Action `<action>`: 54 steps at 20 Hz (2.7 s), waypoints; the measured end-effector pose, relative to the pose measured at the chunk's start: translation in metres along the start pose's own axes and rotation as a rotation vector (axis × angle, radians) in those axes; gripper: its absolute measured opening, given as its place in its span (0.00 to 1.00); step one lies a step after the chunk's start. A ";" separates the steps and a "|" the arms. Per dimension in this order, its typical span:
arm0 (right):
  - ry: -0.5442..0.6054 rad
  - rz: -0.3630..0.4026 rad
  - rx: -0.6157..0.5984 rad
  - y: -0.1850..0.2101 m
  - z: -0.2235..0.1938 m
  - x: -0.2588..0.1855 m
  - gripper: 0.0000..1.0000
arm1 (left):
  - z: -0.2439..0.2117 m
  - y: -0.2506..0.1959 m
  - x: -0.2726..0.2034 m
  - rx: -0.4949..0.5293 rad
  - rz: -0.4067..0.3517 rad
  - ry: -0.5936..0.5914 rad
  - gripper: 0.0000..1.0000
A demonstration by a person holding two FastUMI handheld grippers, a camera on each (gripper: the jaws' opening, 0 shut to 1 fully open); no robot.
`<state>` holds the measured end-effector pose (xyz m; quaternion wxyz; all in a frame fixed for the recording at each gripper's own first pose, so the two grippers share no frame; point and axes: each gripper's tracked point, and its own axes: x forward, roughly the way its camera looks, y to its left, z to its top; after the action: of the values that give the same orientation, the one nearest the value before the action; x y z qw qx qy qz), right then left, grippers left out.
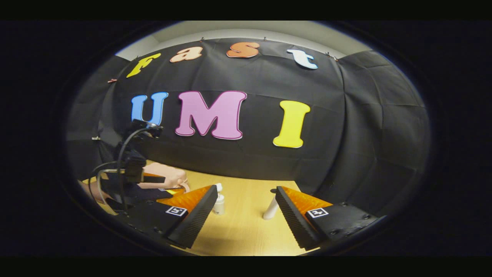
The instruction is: First open the suitcase, pack the skin care products into it, and then close the suitcase.
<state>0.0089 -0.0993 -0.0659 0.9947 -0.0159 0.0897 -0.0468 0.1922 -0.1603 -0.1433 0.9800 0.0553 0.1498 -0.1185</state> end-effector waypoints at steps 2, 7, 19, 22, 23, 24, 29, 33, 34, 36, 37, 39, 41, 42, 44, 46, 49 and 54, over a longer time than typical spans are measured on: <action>0.018 -0.013 0.017 -0.007 -0.008 0.001 0.97 | -0.015 0.000 0.030 -0.024 0.016 0.043 0.96; 0.112 0.015 0.033 -0.008 -0.045 0.007 0.96 | -0.050 0.005 0.082 -0.088 0.108 0.202 0.98; 0.183 0.000 0.109 -0.018 -0.074 0.029 0.97 | -0.097 0.036 0.132 -0.150 0.243 0.319 0.34; 0.190 0.023 0.113 -0.007 -0.077 0.034 0.97 | -0.086 0.033 0.124 -0.158 0.181 0.295 0.20; 0.190 0.037 0.110 -0.001 -0.077 0.035 0.97 | -0.073 0.031 0.122 -0.173 0.168 0.257 0.20; 0.187 0.051 0.104 0.004 -0.076 0.037 0.97 | -0.058 0.034 0.116 -0.175 0.172 0.224 0.17; 0.182 0.111 0.126 0.035 -0.067 0.041 0.97 | 0.030 0.069 0.062 -0.260 0.091 0.151 0.14; 0.164 0.208 0.108 0.078 -0.059 0.037 0.98 | 0.103 0.165 -0.003 -0.301 0.121 0.078 0.14; 0.156 0.218 0.107 0.084 -0.055 0.037 0.97 | 0.112 0.191 -0.015 -0.290 0.144 0.074 0.13; 0.157 0.243 0.116 0.097 -0.053 0.033 0.97 | 0.118 0.244 -0.031 -0.279 0.176 0.076 0.14; 0.165 0.261 0.115 0.105 -0.055 0.030 0.97 | 0.117 0.273 -0.037 -0.262 0.197 0.079 0.13; 0.176 0.282 0.082 0.118 -0.060 0.025 0.98 | 0.105 0.336 -0.045 -0.187 0.283 0.105 0.14; 0.197 0.290 0.060 0.127 -0.067 0.020 0.97 | 0.085 0.399 -0.049 -0.144 0.369 0.123 0.13; 0.208 0.292 0.057 0.132 -0.070 0.018 0.97 | 0.070 0.427 -0.050 -0.155 0.411 0.136 0.13; 0.234 0.308 0.077 0.145 -0.077 0.014 0.97 | 0.036 0.492 -0.048 -0.141 0.512 0.154 0.14; 0.262 0.313 0.086 0.157 -0.084 0.014 0.97 | 0.001 0.543 -0.039 -0.115 0.556 0.161 0.13; 0.250 0.325 0.051 0.176 -0.084 0.016 0.98 | -0.070 0.588 -0.021 -0.197 0.581 0.249 0.16; 0.293 0.308 0.029 0.198 -0.110 0.018 0.98 | -0.153 0.603 0.029 -0.297 0.550 0.321 0.12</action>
<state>0.0249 0.0937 -0.1849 0.9666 0.0192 0.2339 0.1028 0.3260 0.4384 -0.2538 0.9365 -0.0319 0.2972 0.1833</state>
